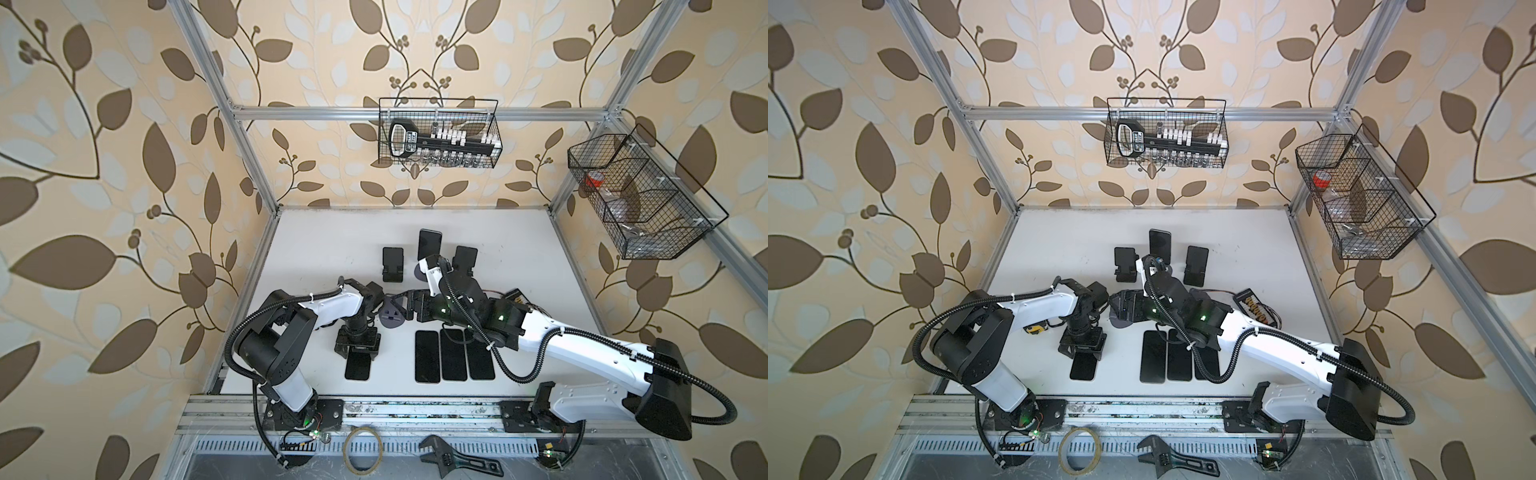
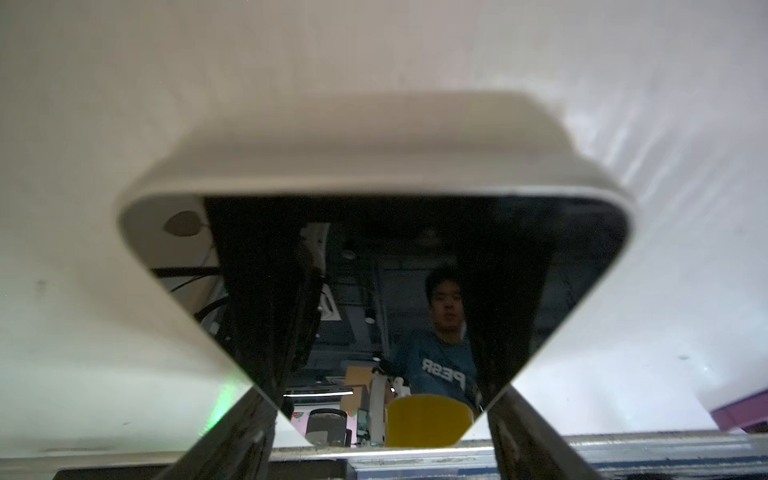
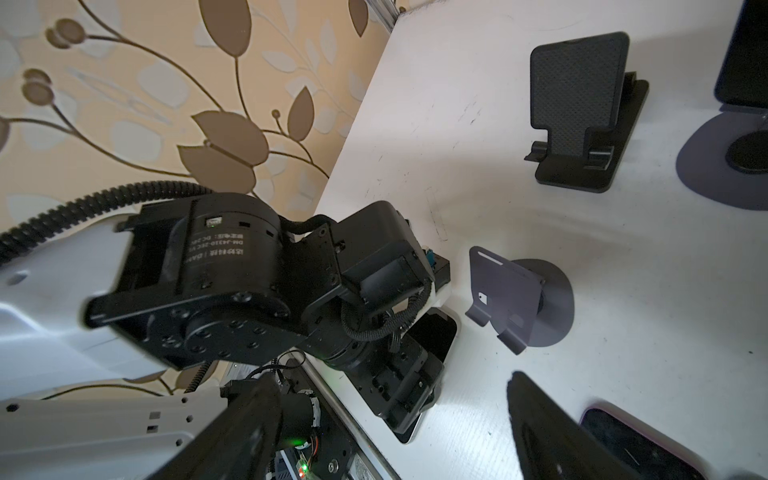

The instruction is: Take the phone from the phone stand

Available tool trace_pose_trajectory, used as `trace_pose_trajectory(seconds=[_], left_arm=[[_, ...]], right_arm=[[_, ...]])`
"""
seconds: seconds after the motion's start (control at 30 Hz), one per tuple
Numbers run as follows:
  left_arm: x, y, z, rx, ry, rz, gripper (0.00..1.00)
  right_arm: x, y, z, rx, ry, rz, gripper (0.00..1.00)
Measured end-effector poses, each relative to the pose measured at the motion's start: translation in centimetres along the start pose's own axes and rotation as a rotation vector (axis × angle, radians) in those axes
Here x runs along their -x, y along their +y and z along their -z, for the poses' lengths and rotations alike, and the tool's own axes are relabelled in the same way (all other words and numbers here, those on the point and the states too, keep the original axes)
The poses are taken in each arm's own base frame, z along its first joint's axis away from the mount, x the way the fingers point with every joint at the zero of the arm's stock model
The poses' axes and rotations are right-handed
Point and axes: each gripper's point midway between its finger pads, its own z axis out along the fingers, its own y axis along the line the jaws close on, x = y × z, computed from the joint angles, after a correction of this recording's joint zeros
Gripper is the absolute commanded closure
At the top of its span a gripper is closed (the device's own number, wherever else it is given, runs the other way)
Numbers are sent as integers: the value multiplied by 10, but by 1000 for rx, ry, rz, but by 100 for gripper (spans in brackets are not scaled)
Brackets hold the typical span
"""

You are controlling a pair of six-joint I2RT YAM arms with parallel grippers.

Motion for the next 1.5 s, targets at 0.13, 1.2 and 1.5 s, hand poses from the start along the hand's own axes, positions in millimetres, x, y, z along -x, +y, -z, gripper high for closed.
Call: trace_pose_trajectory(seconds=[0.13,1.2,1.5], left_arm=[[-1,0,0,1,4,3,20],[17,-3,27,-28,-176,-20,5],[20,2,54,-39,-323,-31,4]], right_arm=[[0,0,0,-1,-1,-1,14],[-2,-5,1,-13,-3,-1,12],[7,-4,10,-17,-40,-6,12]])
